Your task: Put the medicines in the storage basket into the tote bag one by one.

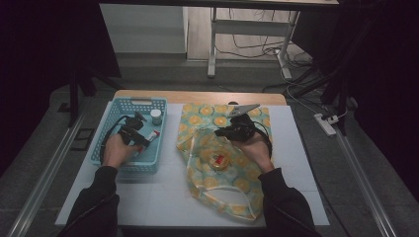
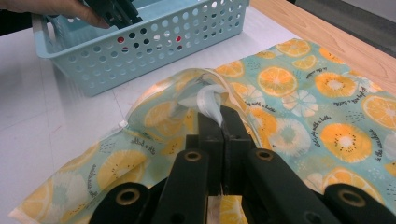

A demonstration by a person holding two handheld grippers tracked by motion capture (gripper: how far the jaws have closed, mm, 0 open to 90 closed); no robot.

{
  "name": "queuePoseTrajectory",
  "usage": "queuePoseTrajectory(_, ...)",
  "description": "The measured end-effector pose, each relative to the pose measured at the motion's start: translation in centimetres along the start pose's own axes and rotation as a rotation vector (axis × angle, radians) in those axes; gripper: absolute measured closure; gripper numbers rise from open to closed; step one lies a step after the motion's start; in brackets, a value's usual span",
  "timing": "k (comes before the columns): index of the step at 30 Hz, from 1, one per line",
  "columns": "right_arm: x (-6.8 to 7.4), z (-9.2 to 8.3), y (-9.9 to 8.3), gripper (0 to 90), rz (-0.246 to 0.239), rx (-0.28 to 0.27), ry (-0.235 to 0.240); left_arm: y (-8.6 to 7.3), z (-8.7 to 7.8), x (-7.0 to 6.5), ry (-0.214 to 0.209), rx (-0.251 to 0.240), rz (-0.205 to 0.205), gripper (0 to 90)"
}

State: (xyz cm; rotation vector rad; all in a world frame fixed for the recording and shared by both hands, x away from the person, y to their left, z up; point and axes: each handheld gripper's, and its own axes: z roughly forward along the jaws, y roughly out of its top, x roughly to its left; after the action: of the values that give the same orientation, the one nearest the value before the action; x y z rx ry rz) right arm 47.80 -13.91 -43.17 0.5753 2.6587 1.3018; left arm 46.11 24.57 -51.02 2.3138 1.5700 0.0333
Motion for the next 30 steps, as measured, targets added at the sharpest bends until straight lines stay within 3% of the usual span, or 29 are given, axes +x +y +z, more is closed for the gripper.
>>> queuePoseTrajectory(7,0.0,-0.1,0.1,89.3,0.001,-0.006,0.0,0.2,-0.3,0.2,-0.017,-0.007,-0.026,73.0)
queuePoseTrajectory(12,0.0,-0.2,0.1,89.2,0.0,-0.008,0.0,0.2,-1.3,0.4,-0.017,-0.046,-0.023,73.1)
queuePoseTrajectory(30,0.1,-0.4,0.2,89.3,0.004,-0.022,-0.008,-0.9,-5.4,0.0,-0.013,-0.162,0.02,73.1)
